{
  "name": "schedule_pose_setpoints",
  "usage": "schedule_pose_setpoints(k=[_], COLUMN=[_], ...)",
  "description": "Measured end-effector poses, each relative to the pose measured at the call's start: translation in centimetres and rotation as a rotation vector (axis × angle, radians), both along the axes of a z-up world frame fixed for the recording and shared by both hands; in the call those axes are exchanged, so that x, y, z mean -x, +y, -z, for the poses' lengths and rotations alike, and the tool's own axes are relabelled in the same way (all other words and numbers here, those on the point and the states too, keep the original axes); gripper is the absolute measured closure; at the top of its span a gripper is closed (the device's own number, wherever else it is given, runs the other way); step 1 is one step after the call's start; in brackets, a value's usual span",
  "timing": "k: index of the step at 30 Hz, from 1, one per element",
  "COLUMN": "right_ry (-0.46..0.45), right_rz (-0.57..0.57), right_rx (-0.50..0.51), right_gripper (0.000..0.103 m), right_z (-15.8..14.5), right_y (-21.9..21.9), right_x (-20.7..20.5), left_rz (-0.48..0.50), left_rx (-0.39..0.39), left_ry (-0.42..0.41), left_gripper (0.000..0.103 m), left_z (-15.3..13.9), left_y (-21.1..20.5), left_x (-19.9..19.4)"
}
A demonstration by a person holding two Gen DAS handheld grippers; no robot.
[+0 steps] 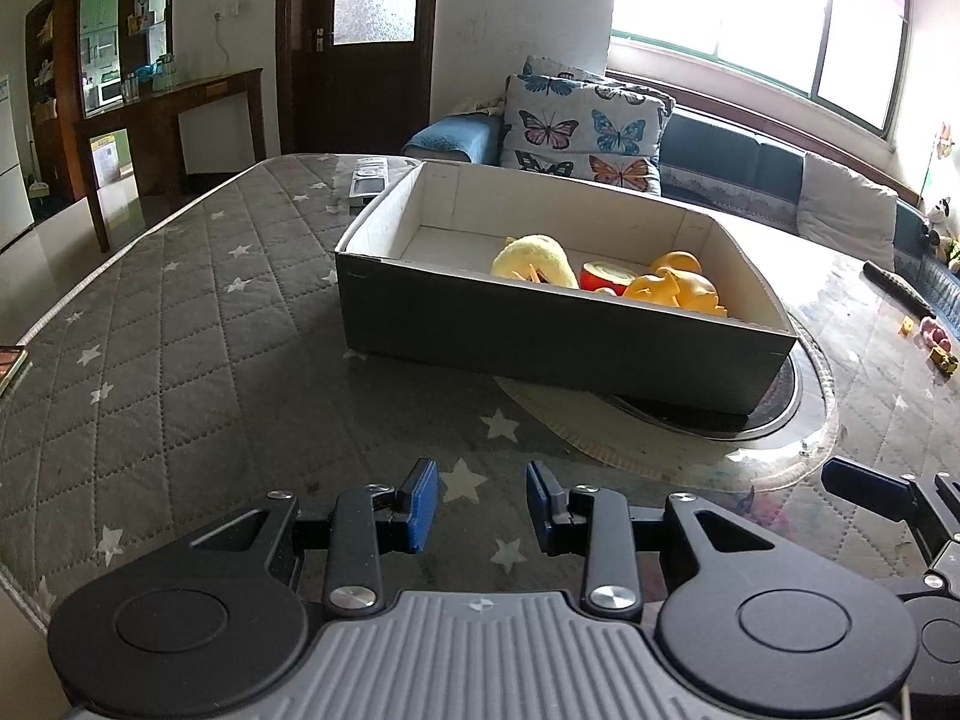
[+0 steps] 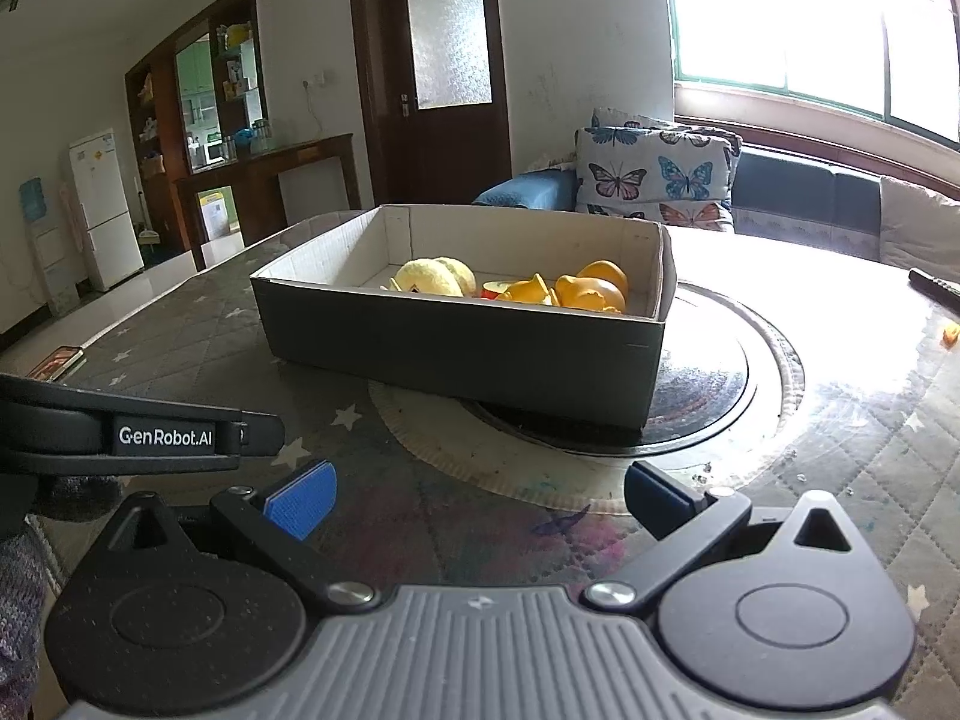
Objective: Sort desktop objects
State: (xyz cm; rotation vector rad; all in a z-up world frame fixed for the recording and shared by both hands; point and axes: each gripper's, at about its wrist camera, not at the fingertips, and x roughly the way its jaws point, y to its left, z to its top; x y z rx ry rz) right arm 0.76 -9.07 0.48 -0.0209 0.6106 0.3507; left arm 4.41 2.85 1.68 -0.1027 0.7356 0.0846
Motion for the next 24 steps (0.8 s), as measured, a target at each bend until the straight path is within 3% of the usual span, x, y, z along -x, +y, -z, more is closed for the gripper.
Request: schedule_pose_setpoints(k=[24], right_ry=[0.030], right_rz=[-0.007], right_rx=[-0.002], right_gripper=[0.000], right_z=[0.0], right_y=[0.7], right_x=[-2.2], left_rz=[0.006], left_rx=[-0.047], left_ry=[0.027], left_gripper=[0.068], left_z=[0.0], left_y=[-0.2], left_x=[-2.1])
